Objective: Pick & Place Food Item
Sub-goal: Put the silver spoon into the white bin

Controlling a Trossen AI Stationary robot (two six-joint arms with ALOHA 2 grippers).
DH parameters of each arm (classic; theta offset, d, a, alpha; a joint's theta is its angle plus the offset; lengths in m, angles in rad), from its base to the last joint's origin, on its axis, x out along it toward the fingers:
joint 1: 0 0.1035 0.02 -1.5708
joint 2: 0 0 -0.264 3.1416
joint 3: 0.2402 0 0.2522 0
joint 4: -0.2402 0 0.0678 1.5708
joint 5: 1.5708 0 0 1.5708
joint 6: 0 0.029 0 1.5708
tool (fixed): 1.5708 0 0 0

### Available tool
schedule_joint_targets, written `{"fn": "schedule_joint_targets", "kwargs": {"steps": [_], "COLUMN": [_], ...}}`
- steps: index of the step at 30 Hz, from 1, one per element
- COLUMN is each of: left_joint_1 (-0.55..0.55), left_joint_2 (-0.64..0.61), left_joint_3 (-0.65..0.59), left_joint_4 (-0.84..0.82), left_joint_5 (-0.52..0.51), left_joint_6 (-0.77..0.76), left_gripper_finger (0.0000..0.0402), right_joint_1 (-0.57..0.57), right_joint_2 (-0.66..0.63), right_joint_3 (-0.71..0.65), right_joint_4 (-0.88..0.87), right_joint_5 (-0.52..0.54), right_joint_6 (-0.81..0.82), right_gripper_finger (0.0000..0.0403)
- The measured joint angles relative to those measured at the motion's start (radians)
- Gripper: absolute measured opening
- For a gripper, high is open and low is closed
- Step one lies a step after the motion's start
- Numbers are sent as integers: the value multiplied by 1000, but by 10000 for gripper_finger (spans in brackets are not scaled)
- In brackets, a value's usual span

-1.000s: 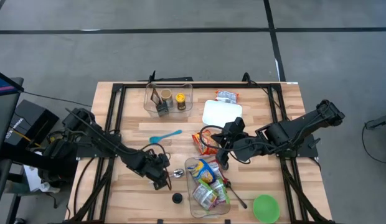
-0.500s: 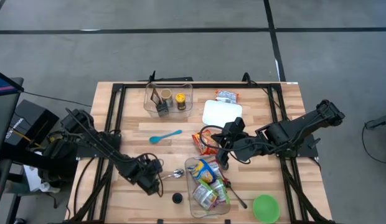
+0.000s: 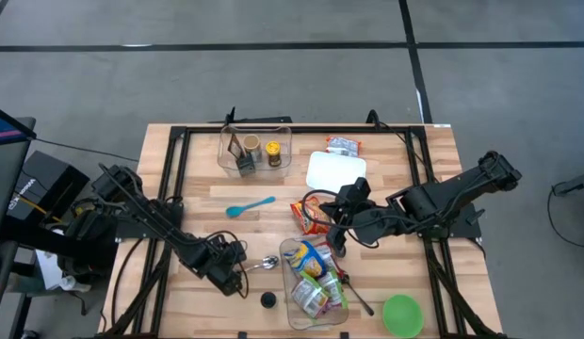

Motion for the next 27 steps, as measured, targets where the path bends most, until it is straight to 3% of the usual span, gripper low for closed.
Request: {"fn": "schedule_joint_targets", "kwargs": {"steps": [13, 27], "left_joint_1": [-20, -20], "left_joint_2": [0, 0], "left_joint_3": [-13, -13], "left_joint_4": [23, 87], "left_joint_5": [-18, -29], "left_joint_6": [104, 104], "left_gripper_finger": [288, 232], "right_joint_1": [-1, -1], "right_joint_2": [1, 1], "right_joint_3": [0, 0], "right_joint_4": [0, 0], "right_joint_5": [0, 0], "right_joint_6": [-1, 1], "right_gripper_finger": [1, 1]}}
